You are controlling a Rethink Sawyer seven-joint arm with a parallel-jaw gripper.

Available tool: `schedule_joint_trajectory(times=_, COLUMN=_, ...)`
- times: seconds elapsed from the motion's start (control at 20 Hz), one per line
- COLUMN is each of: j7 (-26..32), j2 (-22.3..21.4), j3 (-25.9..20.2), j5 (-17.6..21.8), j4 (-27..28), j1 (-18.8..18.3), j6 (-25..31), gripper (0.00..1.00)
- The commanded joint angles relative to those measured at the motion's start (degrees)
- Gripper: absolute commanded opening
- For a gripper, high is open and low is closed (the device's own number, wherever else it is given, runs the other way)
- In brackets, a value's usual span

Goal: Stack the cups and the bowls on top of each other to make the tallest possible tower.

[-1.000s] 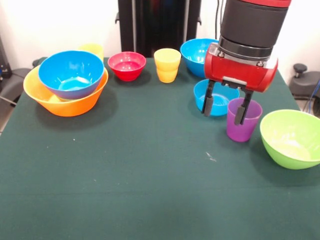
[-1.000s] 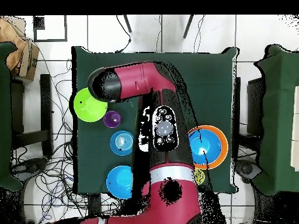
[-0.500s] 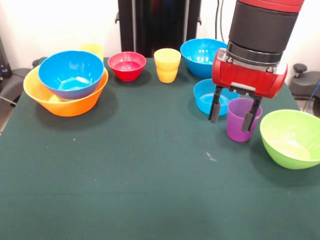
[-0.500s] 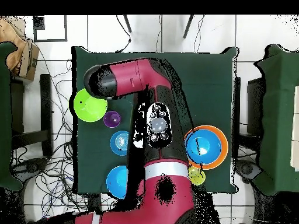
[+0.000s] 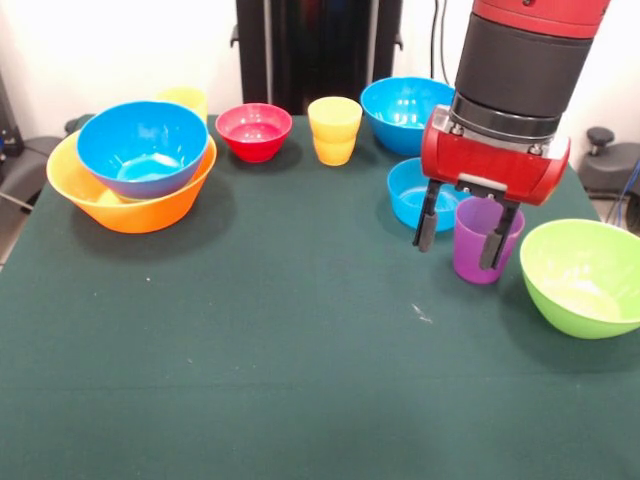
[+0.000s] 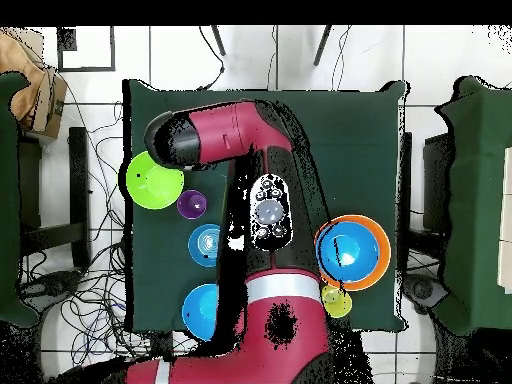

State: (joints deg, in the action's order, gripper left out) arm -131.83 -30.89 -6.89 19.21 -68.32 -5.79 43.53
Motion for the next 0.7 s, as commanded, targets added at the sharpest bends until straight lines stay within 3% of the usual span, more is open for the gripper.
schedule_joint_trajectory(times=0.05, j7=0.73, j2=3.45, j3=-0.81, j5=0.60, j4=2.29, j1=1.29, j6=6.63, gripper=1.00)
schedule_joint_trajectory(times=0.7, j7=1.18, j2=4.71, j3=0.66, j5=1.59, j4=4.93, j1=3.53, j6=8.74, gripper=1.00)
